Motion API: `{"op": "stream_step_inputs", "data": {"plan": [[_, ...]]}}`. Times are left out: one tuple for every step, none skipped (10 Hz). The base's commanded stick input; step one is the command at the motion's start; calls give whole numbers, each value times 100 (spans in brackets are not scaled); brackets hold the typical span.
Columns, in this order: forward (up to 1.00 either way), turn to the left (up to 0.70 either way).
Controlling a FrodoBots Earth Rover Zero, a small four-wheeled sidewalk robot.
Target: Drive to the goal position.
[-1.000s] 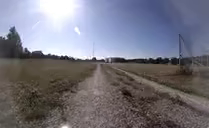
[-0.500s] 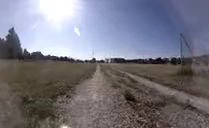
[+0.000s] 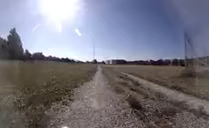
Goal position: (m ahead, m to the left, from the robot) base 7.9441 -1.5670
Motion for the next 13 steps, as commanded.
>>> {"op": "stream_step_inputs", "data": {"plan": [[50, 0], [50, 0], [50, 0], [50, 0], [50, 0], [50, 0], [50, 0], [50, 0], [50, 0], [50, 0], [50, 0], [50, 0], [50, 0]]}}
